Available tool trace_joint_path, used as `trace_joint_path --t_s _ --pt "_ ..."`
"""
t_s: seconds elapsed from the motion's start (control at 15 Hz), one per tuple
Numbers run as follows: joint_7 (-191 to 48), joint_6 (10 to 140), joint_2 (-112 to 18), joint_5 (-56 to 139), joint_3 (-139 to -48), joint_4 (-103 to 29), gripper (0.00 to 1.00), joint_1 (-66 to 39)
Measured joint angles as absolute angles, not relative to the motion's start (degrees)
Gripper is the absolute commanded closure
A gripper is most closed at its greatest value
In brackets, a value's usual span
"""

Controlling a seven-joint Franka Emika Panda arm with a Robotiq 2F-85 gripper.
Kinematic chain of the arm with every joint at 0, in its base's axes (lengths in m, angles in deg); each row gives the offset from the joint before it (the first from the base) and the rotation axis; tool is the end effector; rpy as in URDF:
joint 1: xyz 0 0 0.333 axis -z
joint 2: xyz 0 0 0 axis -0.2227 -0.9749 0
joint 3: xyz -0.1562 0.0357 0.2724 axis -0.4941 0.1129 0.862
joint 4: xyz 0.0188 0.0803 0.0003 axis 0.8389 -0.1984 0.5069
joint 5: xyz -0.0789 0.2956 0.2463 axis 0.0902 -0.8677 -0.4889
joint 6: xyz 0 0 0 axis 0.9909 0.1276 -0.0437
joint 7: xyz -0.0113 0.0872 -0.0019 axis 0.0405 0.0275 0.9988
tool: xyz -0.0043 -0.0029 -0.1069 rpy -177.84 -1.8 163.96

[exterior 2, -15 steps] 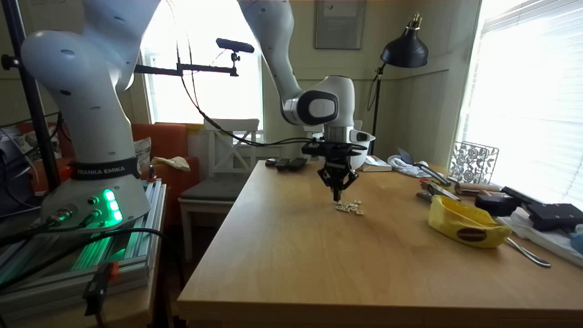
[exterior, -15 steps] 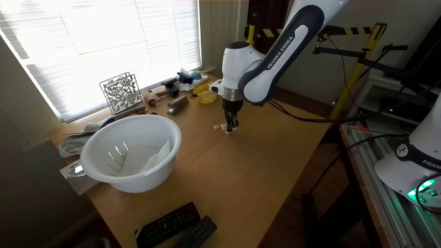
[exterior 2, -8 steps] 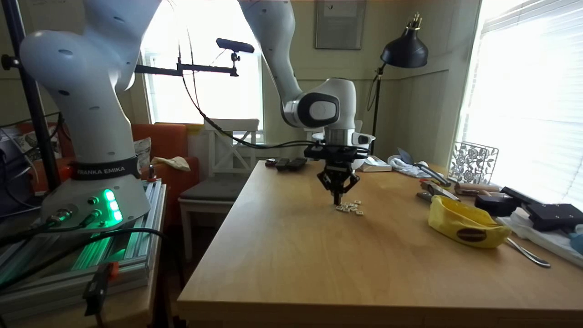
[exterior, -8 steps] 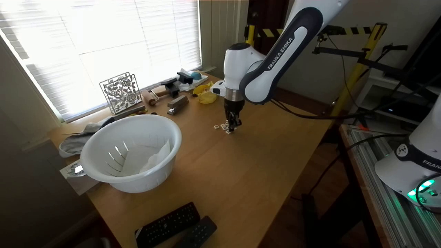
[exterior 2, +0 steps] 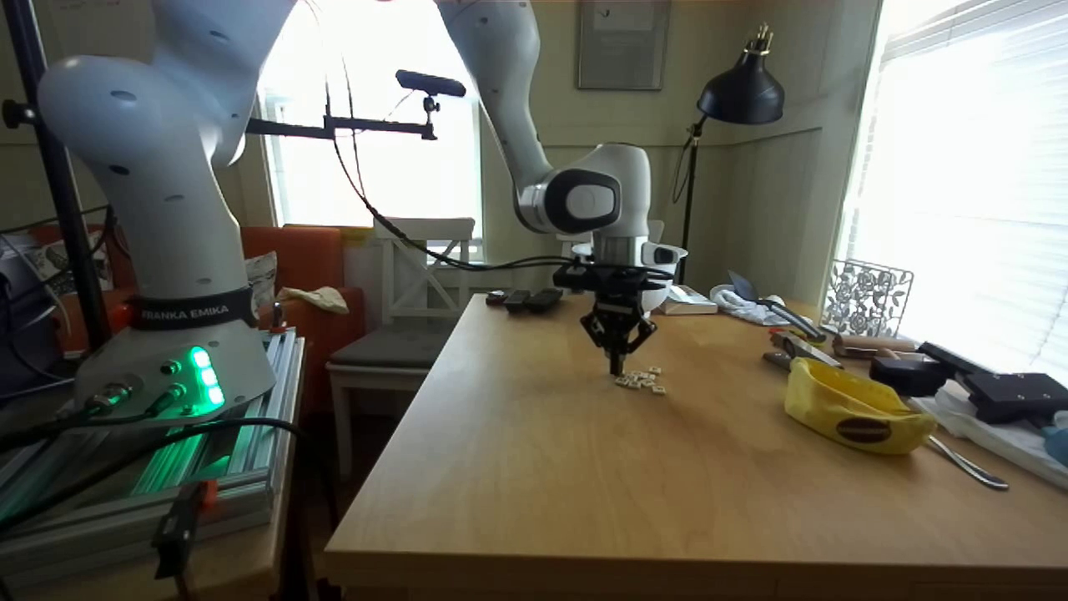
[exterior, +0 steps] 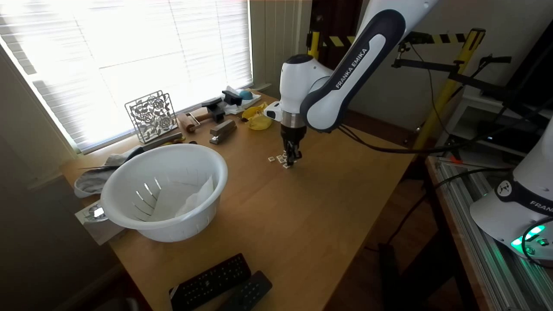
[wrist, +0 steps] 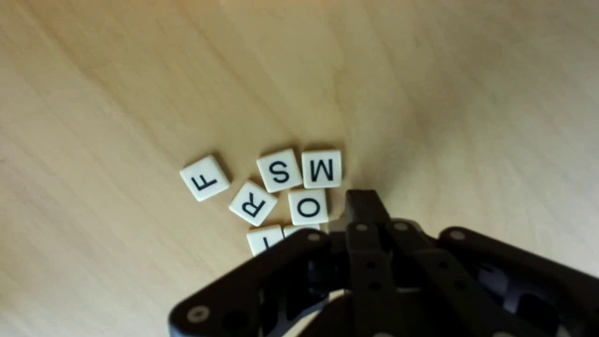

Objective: Move the letters to the left

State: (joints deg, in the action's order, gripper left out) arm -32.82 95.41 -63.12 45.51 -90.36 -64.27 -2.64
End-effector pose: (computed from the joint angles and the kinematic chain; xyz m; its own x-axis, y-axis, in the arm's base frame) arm 0.5719 -0.1067 0.1480 0.8717 0.4900 -0.0063 0.4891 -0.8692 0.0726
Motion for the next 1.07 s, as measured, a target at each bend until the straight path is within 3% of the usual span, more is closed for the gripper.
trace_joint_path --t_s 1.07 --pt "-62.1 88.0 -63.0 44.6 -91.3 -62.6 1.00 -7.0"
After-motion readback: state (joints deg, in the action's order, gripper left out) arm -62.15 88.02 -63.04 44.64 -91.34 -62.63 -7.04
